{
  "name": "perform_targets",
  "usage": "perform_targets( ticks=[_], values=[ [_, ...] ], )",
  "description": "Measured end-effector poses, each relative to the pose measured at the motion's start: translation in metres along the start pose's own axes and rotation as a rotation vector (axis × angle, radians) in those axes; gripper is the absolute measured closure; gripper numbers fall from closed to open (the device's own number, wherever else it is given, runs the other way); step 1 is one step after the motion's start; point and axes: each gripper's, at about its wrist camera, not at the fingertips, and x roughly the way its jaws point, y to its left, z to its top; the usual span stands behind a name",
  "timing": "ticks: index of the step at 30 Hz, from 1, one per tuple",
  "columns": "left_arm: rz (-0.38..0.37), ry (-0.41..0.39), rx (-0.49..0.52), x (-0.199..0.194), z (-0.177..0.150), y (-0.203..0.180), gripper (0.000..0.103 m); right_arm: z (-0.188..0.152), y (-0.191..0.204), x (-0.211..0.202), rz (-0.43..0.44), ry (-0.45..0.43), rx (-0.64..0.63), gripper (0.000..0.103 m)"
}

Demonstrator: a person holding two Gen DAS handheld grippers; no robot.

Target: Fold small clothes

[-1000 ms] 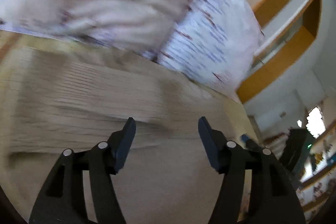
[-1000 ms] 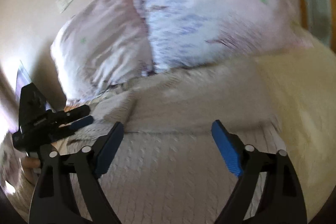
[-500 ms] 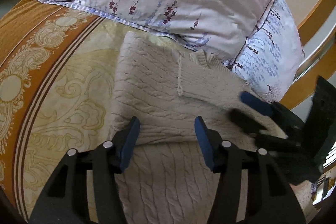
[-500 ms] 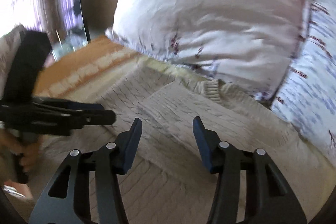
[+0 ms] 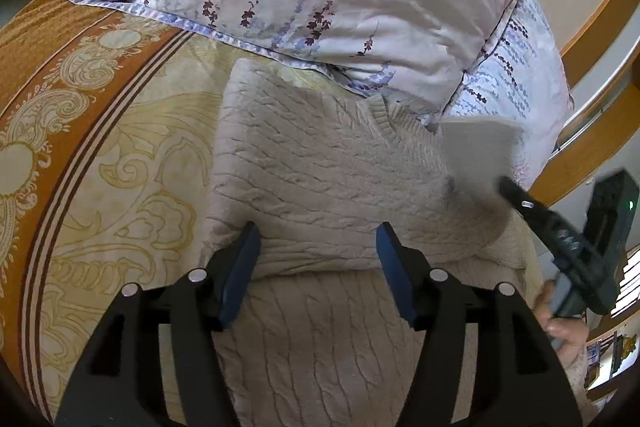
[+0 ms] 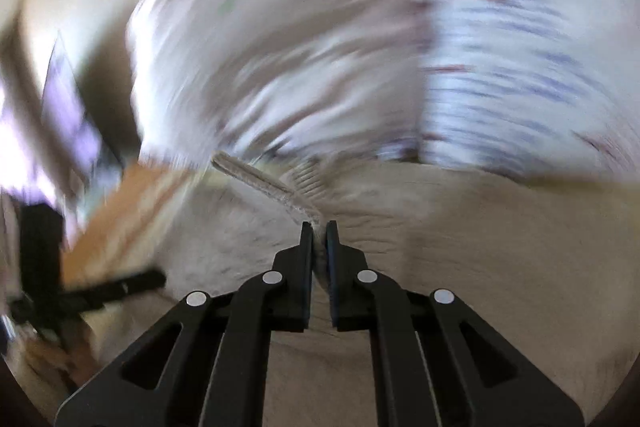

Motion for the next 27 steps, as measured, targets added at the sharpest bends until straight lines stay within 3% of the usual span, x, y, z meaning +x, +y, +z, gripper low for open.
perform_targets(
  ticks=[2,5,7,9,11,13,18,21,22,23,27],
  values=[
    [-0.001,0.001,0.005,0.000,0.000,-0.002,0.038,-0.011,-0.036,-0.021,-0.045,-0.012,0.117,0.096],
    [-0.008,0.003,0.014,0.001,-0.001,-0.005,0.032,-0.034,-0.076,-0.033,-0.084,0.070,0.223,0.093],
    [-0.012,0.003,0.019,0.001,-0.002,-0.006,0.028,-0.041,-0.093,-0.041,-0.078,0.097,0.289,0.080],
    [-0.013,0.001,0.021,0.000,-0.002,-0.007,0.026,-0.040,-0.108,-0.055,-0.067,0.062,0.351,0.046],
    [-0.015,0.000,0.020,-0.002,-0.003,-0.008,0.025,-0.033,-0.121,-0.061,-0.060,0.034,0.394,0.041],
    [-0.011,-0.001,0.026,-0.003,-0.004,-0.008,0.025,-0.028,-0.130,-0.056,-0.057,0.049,0.438,0.042],
    [-0.009,-0.001,0.038,-0.003,-0.005,-0.009,0.024,-0.031,-0.150,-0.035,-0.065,0.134,0.517,0.063],
    [-0.010,0.002,0.043,-0.003,-0.005,-0.009,0.023,-0.035,-0.148,-0.030,-0.073,0.137,0.510,0.069],
    [-0.010,0.003,0.045,-0.002,-0.004,-0.009,0.022,-0.035,-0.146,-0.028,-0.059,0.143,0.497,0.075],
    [-0.011,0.003,0.047,-0.002,-0.004,-0.009,0.022,-0.035,-0.144,-0.026,-0.034,0.149,0.490,0.094],
    [-0.017,0.002,0.049,-0.003,-0.004,-0.009,0.021,-0.027,-0.132,-0.046,-0.061,0.034,0.429,0.095]
  ],
)
